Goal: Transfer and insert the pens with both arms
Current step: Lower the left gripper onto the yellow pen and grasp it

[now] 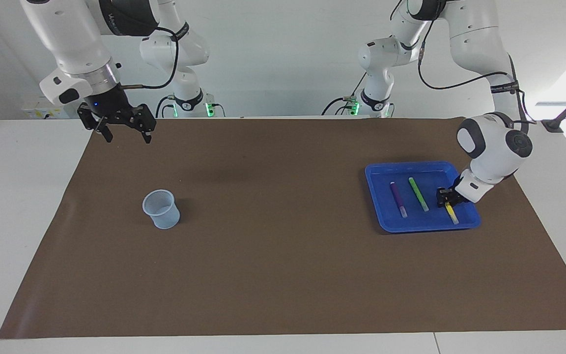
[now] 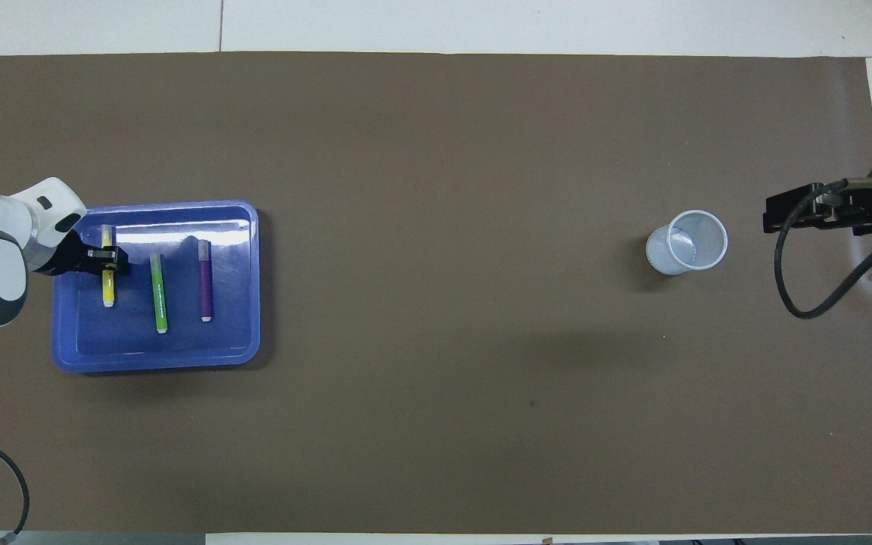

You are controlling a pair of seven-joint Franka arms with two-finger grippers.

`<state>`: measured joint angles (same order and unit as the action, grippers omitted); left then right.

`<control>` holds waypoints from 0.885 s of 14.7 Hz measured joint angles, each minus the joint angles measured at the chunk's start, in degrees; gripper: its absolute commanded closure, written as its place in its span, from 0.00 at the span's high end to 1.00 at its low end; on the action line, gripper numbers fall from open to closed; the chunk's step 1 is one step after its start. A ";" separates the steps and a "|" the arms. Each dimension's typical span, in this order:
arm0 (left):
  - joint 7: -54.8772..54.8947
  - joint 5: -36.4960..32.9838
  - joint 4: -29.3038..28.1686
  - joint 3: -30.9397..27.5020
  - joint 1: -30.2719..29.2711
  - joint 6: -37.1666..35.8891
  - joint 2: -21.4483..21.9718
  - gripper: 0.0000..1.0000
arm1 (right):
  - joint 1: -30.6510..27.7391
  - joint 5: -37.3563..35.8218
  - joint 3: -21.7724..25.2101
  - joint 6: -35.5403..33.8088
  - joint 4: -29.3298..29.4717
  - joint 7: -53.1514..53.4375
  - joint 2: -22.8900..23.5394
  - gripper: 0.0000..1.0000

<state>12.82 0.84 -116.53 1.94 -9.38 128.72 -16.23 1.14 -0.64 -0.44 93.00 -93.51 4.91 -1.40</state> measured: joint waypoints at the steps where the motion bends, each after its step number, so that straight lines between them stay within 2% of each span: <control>1: 0.00 -0.06 0.06 -0.03 -0.01 0.05 0.00 0.00 | 0.00 0.00 0.00 0.00 0.00 0.00 0.00 1.00; 9: 0.00 -0.08 0.36 -0.02 -0.01 -0.22 -0.02 0.00 | 0.00 0.00 -0.03 0.00 0.00 0.00 0.00 1.00; 11: 0.00 -0.08 2.26 0.02 0.00 -3.13 -0.08 0.00 | 0.00 0.00 -0.03 0.00 0.00 0.00 0.00 1.00; 13: 0.00 -0.08 6.08 0.10 0.03 -9.06 -0.07 0.00 | 0.00 0.00 -0.03 0.00 0.00 0.00 0.00 1.00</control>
<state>12.82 0.77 -110.45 2.04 -9.35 119.66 -16.31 1.15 -0.64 -0.47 93.00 -93.51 4.91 -1.40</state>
